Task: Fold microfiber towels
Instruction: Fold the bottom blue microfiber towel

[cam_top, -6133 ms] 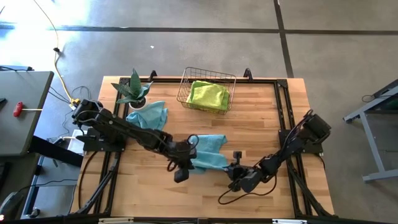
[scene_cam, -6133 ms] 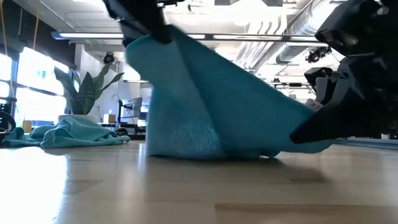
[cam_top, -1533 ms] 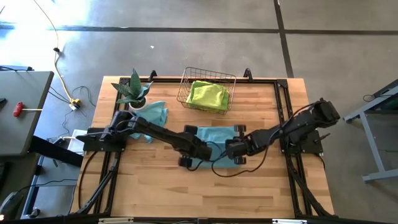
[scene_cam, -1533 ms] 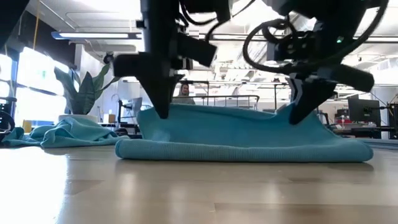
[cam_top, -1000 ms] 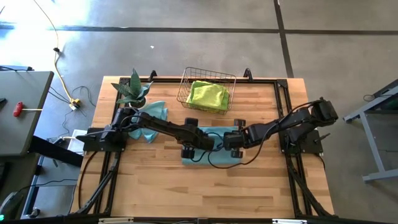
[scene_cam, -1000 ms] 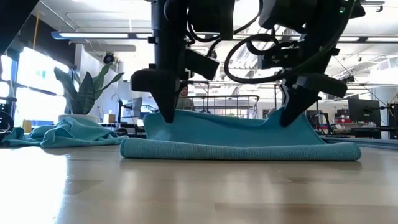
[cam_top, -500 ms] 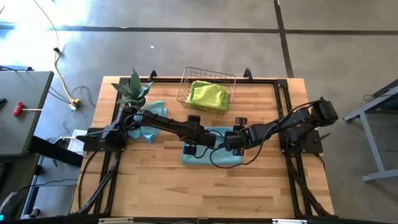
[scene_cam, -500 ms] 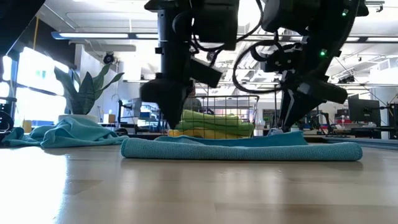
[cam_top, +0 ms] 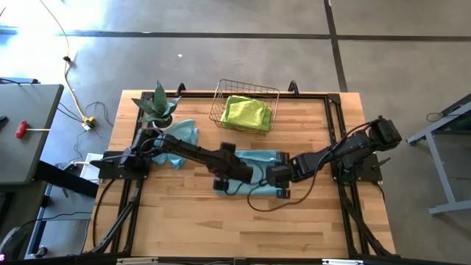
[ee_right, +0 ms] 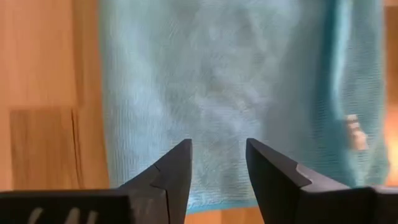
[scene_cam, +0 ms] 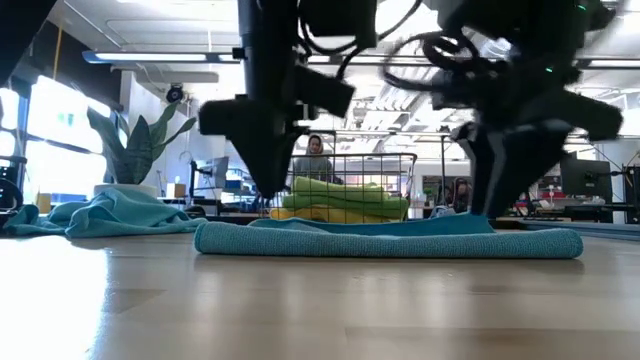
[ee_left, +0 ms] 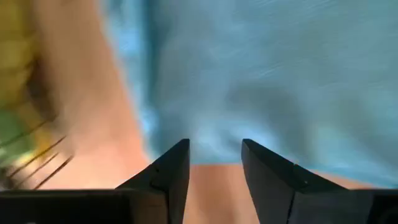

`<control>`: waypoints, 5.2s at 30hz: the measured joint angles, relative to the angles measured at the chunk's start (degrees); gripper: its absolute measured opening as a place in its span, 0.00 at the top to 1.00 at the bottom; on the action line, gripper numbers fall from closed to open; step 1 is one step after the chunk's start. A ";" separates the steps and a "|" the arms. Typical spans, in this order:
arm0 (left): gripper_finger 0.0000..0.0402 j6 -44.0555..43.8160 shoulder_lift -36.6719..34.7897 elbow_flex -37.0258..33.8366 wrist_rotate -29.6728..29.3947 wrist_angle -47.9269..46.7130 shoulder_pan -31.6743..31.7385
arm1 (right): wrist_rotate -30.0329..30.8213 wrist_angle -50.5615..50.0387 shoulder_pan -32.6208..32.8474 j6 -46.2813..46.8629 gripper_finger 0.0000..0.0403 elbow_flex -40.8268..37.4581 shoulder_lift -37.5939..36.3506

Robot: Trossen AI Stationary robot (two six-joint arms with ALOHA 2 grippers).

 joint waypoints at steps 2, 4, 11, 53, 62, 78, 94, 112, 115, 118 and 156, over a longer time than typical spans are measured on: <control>0.68 1.95 0.05 -0.02 2.35 1.99 -1.10 | 1.02 2.61 0.65 -1.09 0.65 -2.15 0.02; 0.69 3.71 0.05 -0.02 2.49 4.62 -1.92 | 3.51 4.21 0.18 -1.11 0.66 -4.07 0.02; 0.71 2.95 0.04 -0.02 2.36 7.96 -2.07 | 8.88 10.91 -6.48 -4.66 0.67 -9.34 0.02; 0.71 -3.56 2.00 -5.31 12.56 15.27 -7.67 | 5.64 16.02 -15.82 1.56 0.67 -8.73 -7.94; 0.71 -3.55 -1.28 -5.30 11.31 9.42 -8.48 | 1.34 13.15 -10.29 17.47 0.67 -13.28 -12.11; 0.71 -20.84 -2.18 -15.85 12.78 20.25 -9.07 | -7.22 14.60 -17.09 23.31 0.48 -16.06 -11.98; 0.71 -22.11 -1.78 -15.92 13.16 32.36 -10.94 | -18.01 25.54 -16.21 32.58 0.50 -22.12 -11.96; 0.71 -21.45 -1.62 -15.93 14.01 35.05 -10.59 | -13.59 17.09 -12.95 29.80 0.64 -21.84 -12.11; 0.71 -21.45 -1.62 -15.93 14.03 35.00 -10.59 | -14.18 15.74 -12.93 28.45 0.60 -21.31 -12.09; 0.71 -21.46 -1.62 -15.93 14.05 34.98 -10.59 | -14.17 15.05 -12.94 28.42 0.55 -21.14 -12.06; 0.71 -20.49 -1.64 -15.98 13.83 35.63 -10.59 | -13.02 13.80 -11.72 30.01 0.52 -20.79 -12.76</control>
